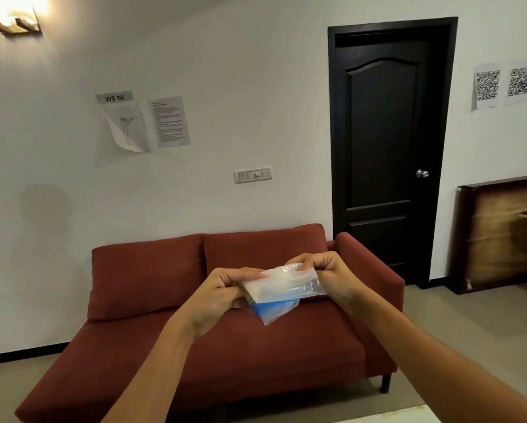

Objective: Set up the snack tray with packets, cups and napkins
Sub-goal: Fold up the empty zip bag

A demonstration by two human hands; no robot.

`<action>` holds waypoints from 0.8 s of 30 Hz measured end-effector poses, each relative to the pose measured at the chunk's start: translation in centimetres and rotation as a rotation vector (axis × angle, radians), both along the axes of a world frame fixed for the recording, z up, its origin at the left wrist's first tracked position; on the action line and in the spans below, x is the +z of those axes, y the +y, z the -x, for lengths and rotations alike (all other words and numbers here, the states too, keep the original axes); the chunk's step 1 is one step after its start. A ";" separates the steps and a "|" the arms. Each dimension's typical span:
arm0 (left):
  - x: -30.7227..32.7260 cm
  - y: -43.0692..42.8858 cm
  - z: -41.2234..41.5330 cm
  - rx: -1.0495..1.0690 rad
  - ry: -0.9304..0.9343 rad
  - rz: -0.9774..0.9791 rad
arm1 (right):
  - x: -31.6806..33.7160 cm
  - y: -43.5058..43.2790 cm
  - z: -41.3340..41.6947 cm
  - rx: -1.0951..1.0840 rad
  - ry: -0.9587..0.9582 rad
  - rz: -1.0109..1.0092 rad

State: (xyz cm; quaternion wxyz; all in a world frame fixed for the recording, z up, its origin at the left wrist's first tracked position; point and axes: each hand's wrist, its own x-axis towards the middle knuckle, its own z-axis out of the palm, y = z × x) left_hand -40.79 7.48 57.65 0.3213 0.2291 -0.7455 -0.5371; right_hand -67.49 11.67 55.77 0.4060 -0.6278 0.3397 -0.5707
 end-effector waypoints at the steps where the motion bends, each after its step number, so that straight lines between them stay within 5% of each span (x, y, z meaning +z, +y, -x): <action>1: 0.1 0.0 -0.3 -0.049 0.012 -0.044 | 0.1 0.1 -0.1 -0.010 0.008 0.015; 5: 0.6 0.4 -0.6 -0.168 -0.004 -0.219 | 0.1 -0.2 0.4 -0.066 0.043 0.075; 9: -0.1 0.3 1.6 0.091 -0.170 -0.011 | -0.4 -0.5 0.8 -0.120 0.069 0.097; 17: -1.3 -1.9 5.9 0.185 -0.010 0.088 | -0.8 1.5 3.9 -0.072 -0.048 -0.377; 24: -2.9 -2.3 12.3 0.108 -0.045 0.221 | -1.8 6.2 6.1 -0.286 -0.004 -0.484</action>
